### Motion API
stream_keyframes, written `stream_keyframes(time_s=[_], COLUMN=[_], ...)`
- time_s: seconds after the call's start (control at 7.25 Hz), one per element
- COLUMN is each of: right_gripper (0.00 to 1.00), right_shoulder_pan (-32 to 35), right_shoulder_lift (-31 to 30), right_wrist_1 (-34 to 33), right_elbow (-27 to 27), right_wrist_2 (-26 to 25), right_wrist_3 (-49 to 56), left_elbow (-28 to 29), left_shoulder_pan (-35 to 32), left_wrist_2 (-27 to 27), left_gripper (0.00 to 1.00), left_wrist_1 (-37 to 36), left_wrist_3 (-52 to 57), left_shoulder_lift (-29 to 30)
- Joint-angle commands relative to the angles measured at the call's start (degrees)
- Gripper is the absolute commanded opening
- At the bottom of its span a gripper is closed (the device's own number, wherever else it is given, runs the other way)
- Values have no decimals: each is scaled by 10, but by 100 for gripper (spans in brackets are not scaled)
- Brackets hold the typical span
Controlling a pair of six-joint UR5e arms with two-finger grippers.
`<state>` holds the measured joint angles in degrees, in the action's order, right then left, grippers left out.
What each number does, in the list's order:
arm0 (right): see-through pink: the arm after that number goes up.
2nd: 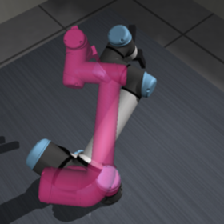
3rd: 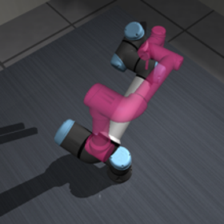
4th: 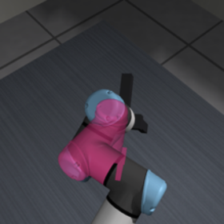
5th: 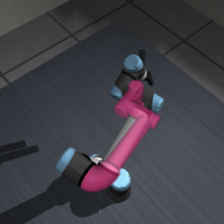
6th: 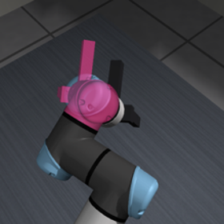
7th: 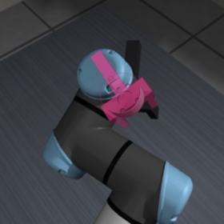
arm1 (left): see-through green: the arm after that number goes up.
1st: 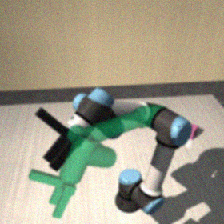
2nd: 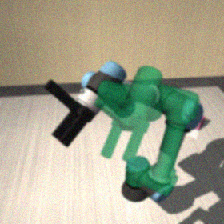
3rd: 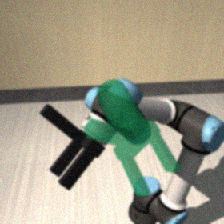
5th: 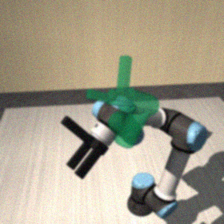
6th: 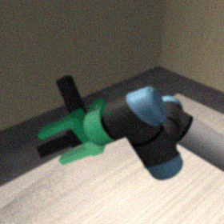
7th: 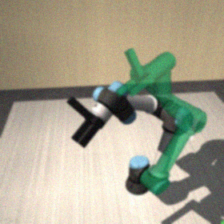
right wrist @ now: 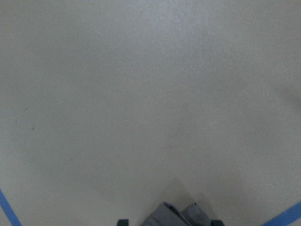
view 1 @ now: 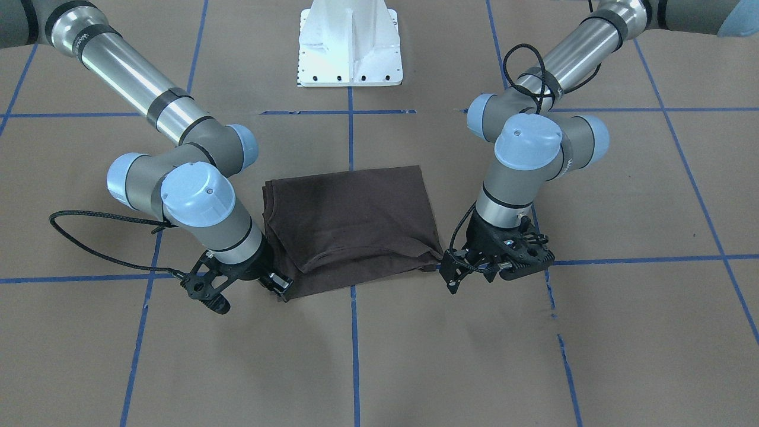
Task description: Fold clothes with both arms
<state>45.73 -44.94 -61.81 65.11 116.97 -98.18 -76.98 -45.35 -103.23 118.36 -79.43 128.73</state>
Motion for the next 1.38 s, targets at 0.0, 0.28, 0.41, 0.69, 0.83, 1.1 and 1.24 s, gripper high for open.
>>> stream_keyframes(time_s=[0.0,0.28,0.41,0.69,0.83,1.1,1.24], right_gripper=[100,100,100,100,100,100,100], right_shoulder_pan=[50,115,166,289,352,456,500], right_shoulder_lift=[-10,-56,-94,-202,-251,-319,-330], right_wrist_1=[-7,-88,-148,-167,-172,-229,-286], right_elbow=[-1,47,90,115,110,119,133], right_wrist_2=[38,48,56,104,122,141,156], right_wrist_3=[66,242,371,666,815,1054,1127], left_elbow=[-19,-150,-207,-265,-262,-245,-241], left_shoulder_pan=[-28,-85,-118,-225,-289,-402,-466], left_wrist_2=[-49,-88,-105,-132,-143,-150,-181], left_gripper=[100,100,100,100,100,100,100], left_wrist_1=[-1,-7,-25,-72,-85,-142,-185], left_wrist_3=[25,166,245,462,627,861,922], left_shoulder_lift=[-11,-127,-188,-289,-337,-371,-370])
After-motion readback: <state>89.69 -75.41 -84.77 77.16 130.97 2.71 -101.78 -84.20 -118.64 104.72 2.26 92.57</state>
